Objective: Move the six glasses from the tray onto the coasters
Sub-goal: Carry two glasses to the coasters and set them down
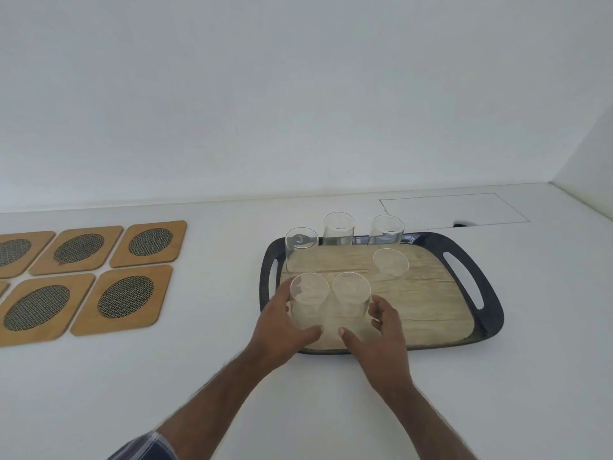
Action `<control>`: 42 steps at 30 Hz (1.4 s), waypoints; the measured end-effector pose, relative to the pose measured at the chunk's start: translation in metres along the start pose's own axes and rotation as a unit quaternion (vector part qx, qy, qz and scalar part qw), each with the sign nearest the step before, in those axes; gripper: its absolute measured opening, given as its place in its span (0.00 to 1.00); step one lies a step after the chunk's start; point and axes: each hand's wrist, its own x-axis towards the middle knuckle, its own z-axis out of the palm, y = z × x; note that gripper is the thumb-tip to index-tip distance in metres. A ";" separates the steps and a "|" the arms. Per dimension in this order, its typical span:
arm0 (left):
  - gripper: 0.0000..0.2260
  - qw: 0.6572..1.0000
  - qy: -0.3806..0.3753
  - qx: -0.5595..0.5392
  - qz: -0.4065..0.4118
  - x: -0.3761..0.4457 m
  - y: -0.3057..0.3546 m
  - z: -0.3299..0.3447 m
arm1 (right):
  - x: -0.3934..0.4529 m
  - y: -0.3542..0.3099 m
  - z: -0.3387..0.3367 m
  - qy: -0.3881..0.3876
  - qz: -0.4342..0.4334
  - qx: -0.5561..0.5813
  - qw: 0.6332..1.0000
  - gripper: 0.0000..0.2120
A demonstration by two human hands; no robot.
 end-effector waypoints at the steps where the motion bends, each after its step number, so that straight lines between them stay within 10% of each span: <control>1: 0.38 1.000 0.000 0.008 -0.005 0.001 0.000 0.002 | 0.001 -0.001 0.002 -0.009 0.003 -0.008 1.000 0.39; 23: 0.33 0.979 0.176 -0.087 0.051 -0.024 0.010 -0.052 | 0.013 -0.034 0.033 0.032 -0.025 0.044 0.998 0.30; 42: 0.30 0.955 0.281 -0.086 0.040 -0.082 -0.051 -0.245 | -0.031 -0.142 0.191 -0.084 -0.110 0.092 0.986 0.31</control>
